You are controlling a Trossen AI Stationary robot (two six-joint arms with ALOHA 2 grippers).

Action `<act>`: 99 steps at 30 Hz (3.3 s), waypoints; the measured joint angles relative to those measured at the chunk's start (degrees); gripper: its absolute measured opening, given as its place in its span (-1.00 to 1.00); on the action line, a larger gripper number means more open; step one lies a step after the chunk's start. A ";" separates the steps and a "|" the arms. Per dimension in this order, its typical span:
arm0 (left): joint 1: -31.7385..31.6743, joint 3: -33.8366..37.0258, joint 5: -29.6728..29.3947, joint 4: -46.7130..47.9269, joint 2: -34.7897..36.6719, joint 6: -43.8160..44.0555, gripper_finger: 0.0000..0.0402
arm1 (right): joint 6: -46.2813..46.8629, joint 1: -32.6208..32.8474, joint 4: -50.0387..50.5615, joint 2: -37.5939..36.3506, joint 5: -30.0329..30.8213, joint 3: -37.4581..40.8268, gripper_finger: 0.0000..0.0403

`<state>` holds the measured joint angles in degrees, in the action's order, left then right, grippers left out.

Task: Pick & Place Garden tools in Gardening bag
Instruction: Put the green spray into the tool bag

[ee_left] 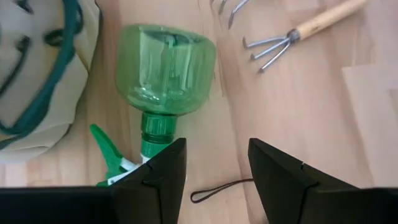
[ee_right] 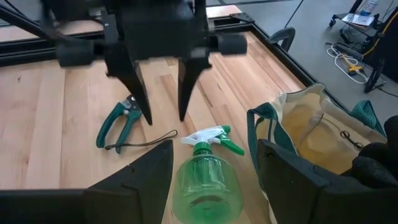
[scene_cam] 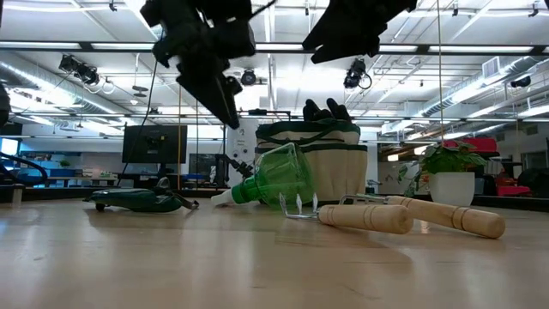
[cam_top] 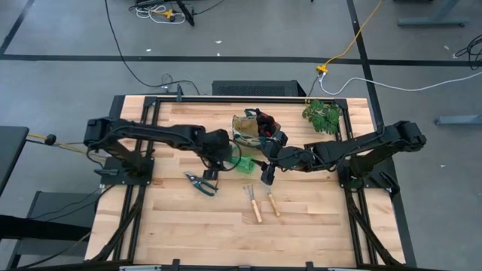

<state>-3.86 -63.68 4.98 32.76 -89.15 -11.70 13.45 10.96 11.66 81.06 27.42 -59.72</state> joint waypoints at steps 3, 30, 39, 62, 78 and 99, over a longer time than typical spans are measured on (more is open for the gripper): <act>0.00 0.00 -0.87 -1.41 -2.05 -1.32 -0.11 | -0.01 0.00 0.00 0.00 0.00 0.00 0.16; -2.41 0.04 -7.77 -4.17 -9.55 -7.96 -0.11 | -0.44 0.02 -0.04 0.00 0.04 0.02 0.16; -3.44 2.11 -6.26 -5.78 -9.50 -9.04 -0.11 | -0.44 0.02 -0.04 0.00 0.05 0.02 0.16; -3.43 7.54 -6.35 -17.17 -9.50 -10.38 -0.11 | -0.46 0.02 -0.11 0.00 0.13 0.02 0.16; -3.43 8.31 -6.18 -20.35 -9.50 -10.41 -0.11 | -0.46 0.02 -0.16 0.00 0.13 0.02 0.16; -3.48 8.31 -7.73 -22.95 -15.54 -10.58 -0.18 | -0.46 0.02 -1.70 -0.02 0.11 0.04 0.16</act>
<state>-7.33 -55.37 -2.75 9.80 -104.68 -22.28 12.99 10.98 9.96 81.03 27.53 -59.68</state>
